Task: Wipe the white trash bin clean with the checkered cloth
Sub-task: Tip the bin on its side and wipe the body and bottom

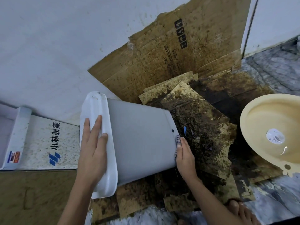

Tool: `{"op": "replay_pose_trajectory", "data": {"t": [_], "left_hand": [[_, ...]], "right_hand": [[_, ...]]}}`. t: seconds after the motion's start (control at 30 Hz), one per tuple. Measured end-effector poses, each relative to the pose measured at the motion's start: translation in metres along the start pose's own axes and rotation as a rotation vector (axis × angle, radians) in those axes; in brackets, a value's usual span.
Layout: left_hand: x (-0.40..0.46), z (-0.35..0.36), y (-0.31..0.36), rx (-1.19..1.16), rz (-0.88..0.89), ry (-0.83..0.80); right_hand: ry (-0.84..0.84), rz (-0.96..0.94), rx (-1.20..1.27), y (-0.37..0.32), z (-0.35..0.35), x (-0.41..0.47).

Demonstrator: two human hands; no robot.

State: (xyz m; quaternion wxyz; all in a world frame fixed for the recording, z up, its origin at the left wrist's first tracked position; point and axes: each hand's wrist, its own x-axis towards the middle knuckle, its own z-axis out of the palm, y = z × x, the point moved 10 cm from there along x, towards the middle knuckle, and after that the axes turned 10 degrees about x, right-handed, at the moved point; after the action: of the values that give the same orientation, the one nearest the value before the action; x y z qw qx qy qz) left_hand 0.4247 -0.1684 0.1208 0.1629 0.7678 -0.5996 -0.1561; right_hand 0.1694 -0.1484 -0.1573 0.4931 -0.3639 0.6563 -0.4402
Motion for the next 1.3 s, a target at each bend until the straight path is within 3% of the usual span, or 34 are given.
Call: {"op": "replay_pose_trajectory", "data": {"t": [0.2,0.3,0.43,0.6,0.7,0.9,1.0,1.1,1.23,1.3], "left_hand": [[0.000,-0.002,-0.007,0.022,-0.002,-0.021],[-0.001,-0.002,-0.004,0.022,-0.005,-0.022],[-0.003,-0.001,0.002,-0.016,-0.019,-0.025],[-0.002,0.001,0.001,-0.040,-0.040,-0.029],[-0.001,0.000,-0.003,-0.046,-0.031,-0.026],[0.002,-0.002,-0.014,0.028,0.008,-0.021],[0.002,-0.003,-0.015,0.020,0.021,-0.007],[0.002,-0.003,-0.014,0.018,0.020,-0.008],[0.002,-0.002,-0.015,-0.012,0.004,-0.012],[0.001,-0.001,-0.016,-0.039,-0.005,-0.014]], "right_hand": [[0.112,0.039,0.012,0.015,-0.023,-0.039],[0.085,-0.008,0.112,-0.014,-0.007,-0.075],[-0.046,-0.313,0.237,-0.122,0.031,-0.131],[-0.181,-0.523,0.055,-0.187,0.080,-0.137],[-0.218,-0.442,0.000,-0.160,0.080,-0.111],[-0.068,-0.159,-0.024,-0.050,0.026,-0.029],[-0.039,-0.083,-0.047,-0.037,0.016,0.002],[-0.107,-0.228,-0.061,-0.085,0.041,-0.009],[-0.312,-0.526,-0.002,-0.179,0.099,-0.085],[-0.402,-0.585,0.012,-0.210,0.120,-0.101]]}}
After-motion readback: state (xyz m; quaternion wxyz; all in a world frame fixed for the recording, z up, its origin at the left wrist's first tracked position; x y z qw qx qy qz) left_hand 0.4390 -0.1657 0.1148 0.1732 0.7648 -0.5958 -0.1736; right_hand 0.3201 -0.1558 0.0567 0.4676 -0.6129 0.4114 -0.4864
